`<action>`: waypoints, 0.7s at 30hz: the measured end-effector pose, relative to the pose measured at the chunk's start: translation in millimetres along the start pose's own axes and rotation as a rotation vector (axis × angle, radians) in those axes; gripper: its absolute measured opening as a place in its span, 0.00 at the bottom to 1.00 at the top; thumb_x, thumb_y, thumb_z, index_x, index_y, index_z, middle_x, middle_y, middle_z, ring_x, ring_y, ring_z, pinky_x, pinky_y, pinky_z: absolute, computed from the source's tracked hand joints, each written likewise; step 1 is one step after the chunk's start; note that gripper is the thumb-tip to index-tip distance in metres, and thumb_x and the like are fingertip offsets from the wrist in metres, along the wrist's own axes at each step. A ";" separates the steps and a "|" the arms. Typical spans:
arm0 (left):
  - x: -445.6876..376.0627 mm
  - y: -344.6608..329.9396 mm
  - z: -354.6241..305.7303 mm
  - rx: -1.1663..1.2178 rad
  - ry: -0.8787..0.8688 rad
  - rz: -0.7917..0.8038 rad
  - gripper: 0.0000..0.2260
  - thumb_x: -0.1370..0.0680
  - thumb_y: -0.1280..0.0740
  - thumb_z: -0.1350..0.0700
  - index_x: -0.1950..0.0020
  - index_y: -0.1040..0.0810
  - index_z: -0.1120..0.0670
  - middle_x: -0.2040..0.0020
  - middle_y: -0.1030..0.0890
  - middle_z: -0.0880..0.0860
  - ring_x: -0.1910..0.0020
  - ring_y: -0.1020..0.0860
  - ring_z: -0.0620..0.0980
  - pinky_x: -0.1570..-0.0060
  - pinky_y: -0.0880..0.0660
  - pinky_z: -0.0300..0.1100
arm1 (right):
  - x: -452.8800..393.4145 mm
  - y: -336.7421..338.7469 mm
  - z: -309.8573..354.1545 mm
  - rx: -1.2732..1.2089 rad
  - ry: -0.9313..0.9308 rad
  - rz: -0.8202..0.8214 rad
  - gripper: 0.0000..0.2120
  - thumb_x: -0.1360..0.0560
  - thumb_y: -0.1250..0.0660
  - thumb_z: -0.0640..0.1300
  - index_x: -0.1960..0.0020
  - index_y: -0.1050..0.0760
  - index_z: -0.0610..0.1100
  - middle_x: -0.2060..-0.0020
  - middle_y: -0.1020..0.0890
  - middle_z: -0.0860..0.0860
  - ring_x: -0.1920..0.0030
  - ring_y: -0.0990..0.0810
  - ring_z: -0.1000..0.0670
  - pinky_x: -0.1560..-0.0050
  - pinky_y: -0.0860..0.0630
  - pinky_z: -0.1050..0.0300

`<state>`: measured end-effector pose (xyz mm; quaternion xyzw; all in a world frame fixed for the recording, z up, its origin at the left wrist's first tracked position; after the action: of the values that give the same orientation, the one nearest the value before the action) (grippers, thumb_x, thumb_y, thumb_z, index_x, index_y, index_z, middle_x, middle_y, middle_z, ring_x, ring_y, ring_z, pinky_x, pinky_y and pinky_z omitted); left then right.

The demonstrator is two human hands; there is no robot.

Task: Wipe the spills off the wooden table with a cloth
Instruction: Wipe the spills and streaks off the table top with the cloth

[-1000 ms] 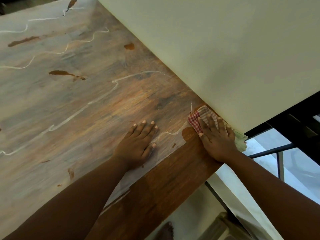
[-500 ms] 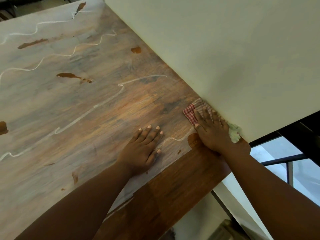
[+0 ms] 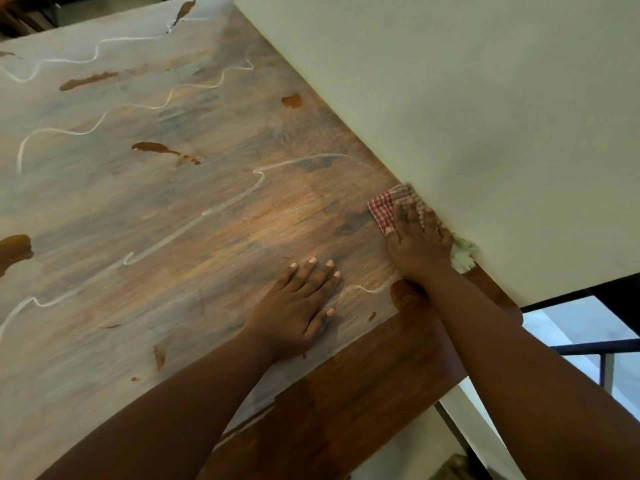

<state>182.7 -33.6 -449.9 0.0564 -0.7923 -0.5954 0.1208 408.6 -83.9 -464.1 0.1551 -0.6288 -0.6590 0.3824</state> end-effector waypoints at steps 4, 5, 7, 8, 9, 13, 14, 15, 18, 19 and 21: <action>0.7 0.2 -2.0 -0.008 0.002 0.006 0.27 0.20 0.63 0.40 0.23 0.60 0.47 0.22 0.59 0.47 0.24 0.64 0.48 0.26 0.64 0.48 | 11.6 0.0 -5.8 0.002 0.033 0.006 0.28 0.18 0.57 0.57 0.22 0.64 0.56 0.22 0.59 0.53 0.23 0.61 0.47 0.27 0.61 0.43; 1.2 0.3 -2.6 -0.005 0.001 0.007 0.27 0.20 0.63 0.40 0.23 0.60 0.47 0.22 0.58 0.48 0.24 0.64 0.48 0.26 0.64 0.48 | 20.9 -1.5 -9.8 0.002 0.039 -0.001 0.27 0.18 0.57 0.56 0.22 0.64 0.55 0.22 0.59 0.53 0.23 0.61 0.47 0.27 0.61 0.43; 1.4 0.7 -2.5 -0.003 0.004 0.011 0.27 0.20 0.63 0.40 0.23 0.60 0.47 0.22 0.59 0.47 0.24 0.64 0.48 0.26 0.63 0.48 | 44.4 -5.7 -16.1 0.006 0.045 -0.018 0.28 0.18 0.57 0.56 0.22 0.65 0.55 0.22 0.59 0.53 0.23 0.60 0.46 0.27 0.61 0.44; 1.4 0.8 -2.1 -0.005 0.005 0.012 0.27 0.20 0.63 0.40 0.23 0.61 0.47 0.22 0.59 0.47 0.24 0.65 0.48 0.26 0.64 0.48 | 56.5 -8.5 -16.9 0.012 0.046 -0.025 0.28 0.18 0.58 0.57 0.23 0.66 0.55 0.22 0.60 0.53 0.23 0.60 0.46 0.27 0.61 0.44; 1.4 0.9 -1.6 -0.005 0.006 0.012 0.27 0.20 0.64 0.39 0.23 0.61 0.47 0.22 0.59 0.47 0.24 0.65 0.48 0.26 0.64 0.48 | 67.2 -12.2 -15.8 0.020 0.045 -0.027 0.28 0.19 0.60 0.58 0.23 0.68 0.55 0.23 0.62 0.53 0.23 0.61 0.46 0.27 0.61 0.43; 0.9 1.5 -0.7 0.009 0.005 0.003 0.27 0.20 0.63 0.39 0.22 0.59 0.47 0.22 0.58 0.47 0.24 0.64 0.48 0.26 0.63 0.49 | 80.2 -21.2 -7.4 0.036 0.033 -0.030 0.28 0.20 0.62 0.60 0.27 0.74 0.57 0.24 0.66 0.54 0.23 0.64 0.46 0.28 0.64 0.43; 0.5 1.9 -0.7 0.013 0.003 0.000 0.28 0.20 0.63 0.40 0.22 0.59 0.48 0.22 0.58 0.47 0.24 0.64 0.48 0.25 0.63 0.49 | 73.9 -18.8 -6.8 0.044 0.037 -0.036 0.29 0.19 0.59 0.59 0.25 0.72 0.57 0.23 0.64 0.53 0.23 0.63 0.46 0.28 0.64 0.43; 0.1 2.2 -0.6 0.013 0.002 -0.002 0.28 0.20 0.63 0.40 0.22 0.59 0.48 0.22 0.58 0.48 0.24 0.64 0.48 0.25 0.63 0.49 | 64.5 -14.9 -6.3 0.053 0.039 -0.042 0.29 0.18 0.58 0.58 0.24 0.69 0.56 0.22 0.62 0.52 0.23 0.62 0.46 0.28 0.63 0.43; -0.3 1.7 -1.1 -0.003 0.000 -0.002 0.27 0.20 0.63 0.40 0.23 0.60 0.48 0.22 0.58 0.48 0.24 0.63 0.48 0.26 0.63 0.48 | 27.3 -2.2 -5.9 0.025 -0.016 -0.017 0.28 0.18 0.57 0.57 0.22 0.64 0.55 0.22 0.59 0.52 0.23 0.61 0.45 0.28 0.62 0.41; -0.3 1.3 -1.4 -0.006 0.001 -0.003 0.27 0.20 0.63 0.40 0.23 0.60 0.48 0.22 0.58 0.48 0.23 0.63 0.48 0.26 0.63 0.48 | 18.3 -1.1 -4.8 0.009 -0.040 0.002 0.28 0.18 0.58 0.57 0.22 0.64 0.55 0.22 0.59 0.51 0.23 0.62 0.44 0.28 0.62 0.40; -0.9 1.3 -1.8 0.004 -0.001 -0.010 0.27 0.20 0.62 0.40 0.23 0.60 0.48 0.22 0.58 0.48 0.23 0.63 0.48 0.26 0.64 0.48 | 12.3 -0.4 -1.6 -0.004 -0.053 0.007 0.27 0.18 0.58 0.57 0.22 0.64 0.54 0.22 0.60 0.51 0.23 0.62 0.43 0.28 0.63 0.39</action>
<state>184.1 -34.7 -448.2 0.0603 -0.7933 -0.5944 0.1175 401.6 -93.7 -461.3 0.1345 -0.6379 -0.6630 0.3680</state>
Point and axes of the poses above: each hand's wrist, its own x-axis away from the middle knuckle, its own y-axis out of the back of the hand, z = x × y, the point moved 9 cm from there along -x, towards the middle knuckle
